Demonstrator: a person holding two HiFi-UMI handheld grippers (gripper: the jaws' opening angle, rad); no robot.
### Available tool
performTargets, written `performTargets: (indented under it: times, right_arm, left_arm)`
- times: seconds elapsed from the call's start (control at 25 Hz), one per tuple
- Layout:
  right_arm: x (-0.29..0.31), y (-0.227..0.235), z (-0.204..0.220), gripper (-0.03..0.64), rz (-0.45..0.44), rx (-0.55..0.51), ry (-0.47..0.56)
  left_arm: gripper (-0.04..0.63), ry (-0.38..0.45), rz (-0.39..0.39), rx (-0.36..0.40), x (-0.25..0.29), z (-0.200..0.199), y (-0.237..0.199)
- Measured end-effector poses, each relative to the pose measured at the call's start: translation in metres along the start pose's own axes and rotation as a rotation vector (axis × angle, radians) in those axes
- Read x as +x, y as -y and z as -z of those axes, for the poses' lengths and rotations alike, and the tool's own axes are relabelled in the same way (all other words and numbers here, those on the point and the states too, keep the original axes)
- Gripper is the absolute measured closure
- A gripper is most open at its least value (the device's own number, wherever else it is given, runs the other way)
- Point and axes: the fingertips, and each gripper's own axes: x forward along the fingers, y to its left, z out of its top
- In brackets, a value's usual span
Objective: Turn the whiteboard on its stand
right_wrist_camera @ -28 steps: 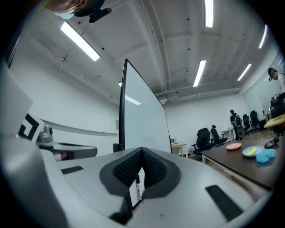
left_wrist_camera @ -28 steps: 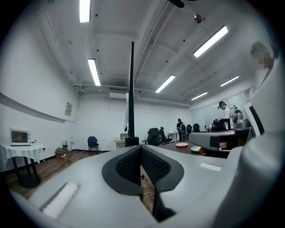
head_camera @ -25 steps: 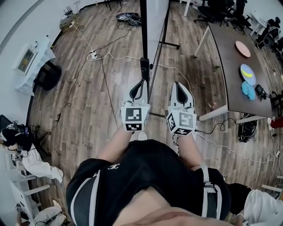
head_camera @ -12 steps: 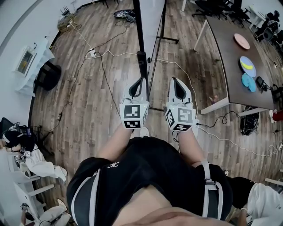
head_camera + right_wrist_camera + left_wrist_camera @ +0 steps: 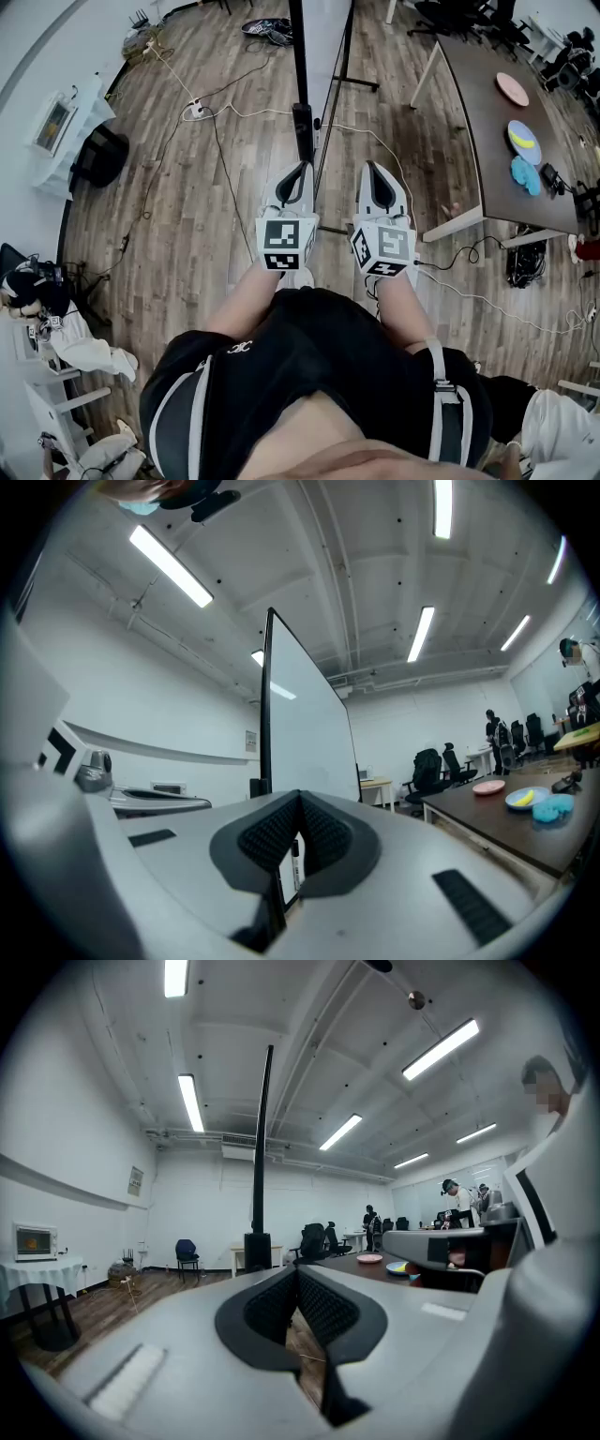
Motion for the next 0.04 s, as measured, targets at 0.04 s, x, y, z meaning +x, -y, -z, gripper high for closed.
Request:
performTargets:
  times: [0.04]
  right_arm:
    - [-0.0002,-0.0013,-0.0004,0.612,-0.001,0.000,0.002]
  left_arm:
    - [0.584,0.001,0.000,0.000,-0.0011,-0.0004,-0.0007]
